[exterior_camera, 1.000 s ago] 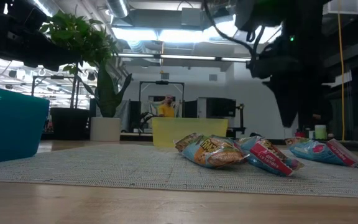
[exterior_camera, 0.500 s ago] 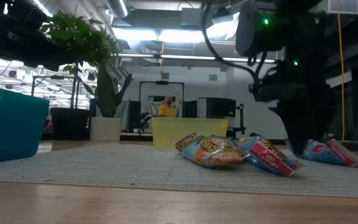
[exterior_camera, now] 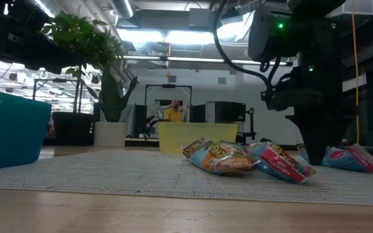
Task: Pick and place Granola Bars by type
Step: Put the right red granola bar into the light blue bin
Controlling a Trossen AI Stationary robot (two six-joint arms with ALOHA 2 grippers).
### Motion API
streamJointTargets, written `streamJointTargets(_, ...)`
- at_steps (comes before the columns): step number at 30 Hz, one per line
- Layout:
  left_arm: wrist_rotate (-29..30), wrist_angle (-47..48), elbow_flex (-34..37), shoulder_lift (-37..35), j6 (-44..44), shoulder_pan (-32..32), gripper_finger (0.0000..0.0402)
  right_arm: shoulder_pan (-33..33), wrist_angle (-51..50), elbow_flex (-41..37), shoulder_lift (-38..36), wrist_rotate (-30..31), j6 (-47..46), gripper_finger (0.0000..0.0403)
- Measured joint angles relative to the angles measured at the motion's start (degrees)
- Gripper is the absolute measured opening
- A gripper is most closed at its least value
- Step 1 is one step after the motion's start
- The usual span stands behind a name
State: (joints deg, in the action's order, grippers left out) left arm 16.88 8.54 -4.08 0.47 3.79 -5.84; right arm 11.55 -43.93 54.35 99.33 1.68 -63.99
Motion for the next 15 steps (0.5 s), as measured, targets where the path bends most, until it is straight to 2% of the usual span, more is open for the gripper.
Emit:
streamJointTargets(3,0.0,0.0,0.0,0.0,0.0,0.01,0.0007,0.0,-0.44,0.65,0.1,0.17,0.46,0.0127)
streamJointTargets(8,0.0,0.0,0.0,0.0,0.0,0.01,0.0006,-0.02,-1.89,4.88,0.13,0.4,6.24,0.008)
streamJointTargets(11,0.0,0.0,0.0,0.0,0.0,0.01,0.0004,-0.02,-5.85,9.29,0.13,0.64,10.94,0.0058)
streamJointTargets(15,0.0,0.0,0.01,0.0,0.0,0.0,0.0006,-0.01,-15.15,17.4,0.13,4.95,16.21,0.0047)
